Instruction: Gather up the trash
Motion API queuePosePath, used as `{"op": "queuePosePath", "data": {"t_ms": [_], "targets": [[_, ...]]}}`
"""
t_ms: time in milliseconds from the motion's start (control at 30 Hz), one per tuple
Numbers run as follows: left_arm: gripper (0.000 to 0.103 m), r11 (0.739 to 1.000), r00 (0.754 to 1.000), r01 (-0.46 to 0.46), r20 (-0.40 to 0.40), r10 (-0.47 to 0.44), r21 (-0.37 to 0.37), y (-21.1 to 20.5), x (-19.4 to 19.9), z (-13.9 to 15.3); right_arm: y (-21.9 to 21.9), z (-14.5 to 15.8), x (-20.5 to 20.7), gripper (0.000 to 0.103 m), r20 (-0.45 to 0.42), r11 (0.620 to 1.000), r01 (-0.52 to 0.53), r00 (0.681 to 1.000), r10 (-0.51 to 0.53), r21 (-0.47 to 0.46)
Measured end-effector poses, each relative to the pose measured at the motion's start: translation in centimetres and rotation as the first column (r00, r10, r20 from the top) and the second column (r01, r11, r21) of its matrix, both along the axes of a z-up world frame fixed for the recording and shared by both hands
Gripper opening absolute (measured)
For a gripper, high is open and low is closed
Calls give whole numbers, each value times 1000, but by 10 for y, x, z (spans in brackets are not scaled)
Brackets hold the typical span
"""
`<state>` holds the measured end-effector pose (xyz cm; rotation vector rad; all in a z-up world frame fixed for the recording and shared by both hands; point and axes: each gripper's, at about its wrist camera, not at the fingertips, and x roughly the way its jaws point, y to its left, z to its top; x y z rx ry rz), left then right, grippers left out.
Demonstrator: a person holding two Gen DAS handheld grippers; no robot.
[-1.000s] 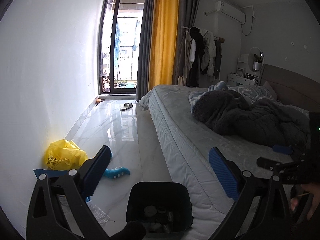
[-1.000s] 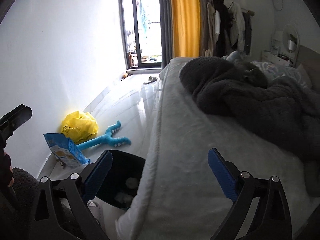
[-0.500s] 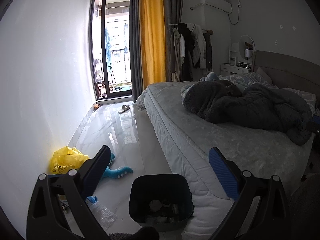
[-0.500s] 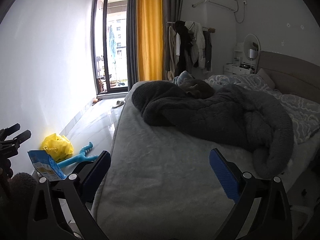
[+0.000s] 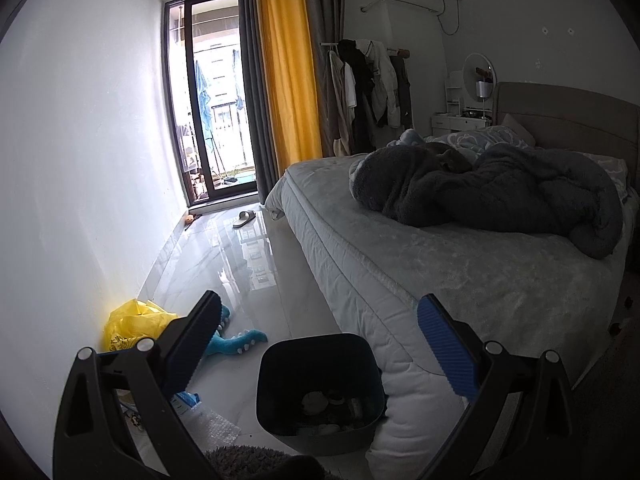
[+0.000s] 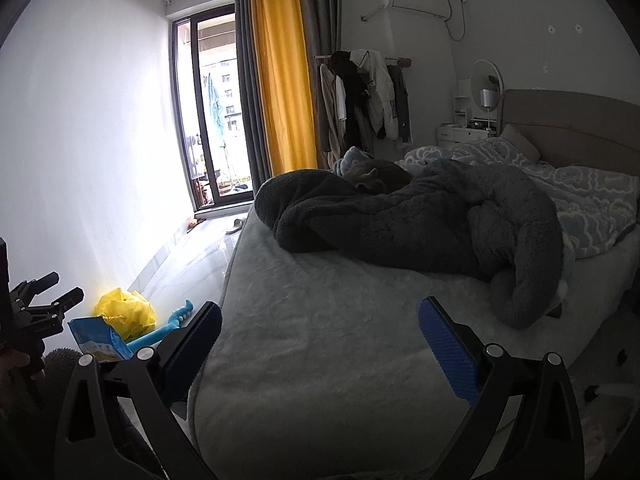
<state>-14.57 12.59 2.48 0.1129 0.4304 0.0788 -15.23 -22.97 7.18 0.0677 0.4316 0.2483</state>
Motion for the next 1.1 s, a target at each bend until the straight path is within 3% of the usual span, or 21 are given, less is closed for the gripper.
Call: {"op": "queuePosePath", "data": {"t_ms": [267, 1100], "targets": [[100, 1000, 1000, -10, -3, 10, -9, -1, 2, -2, 7, 0, -1, 100, -1, 998, -63, 998, 63, 0], [100, 998, 1000, -13, -8, 13, -67, 7, -3, -1, 12, 0, -5, 100, -4, 997, -68, 998, 68, -24]]}}
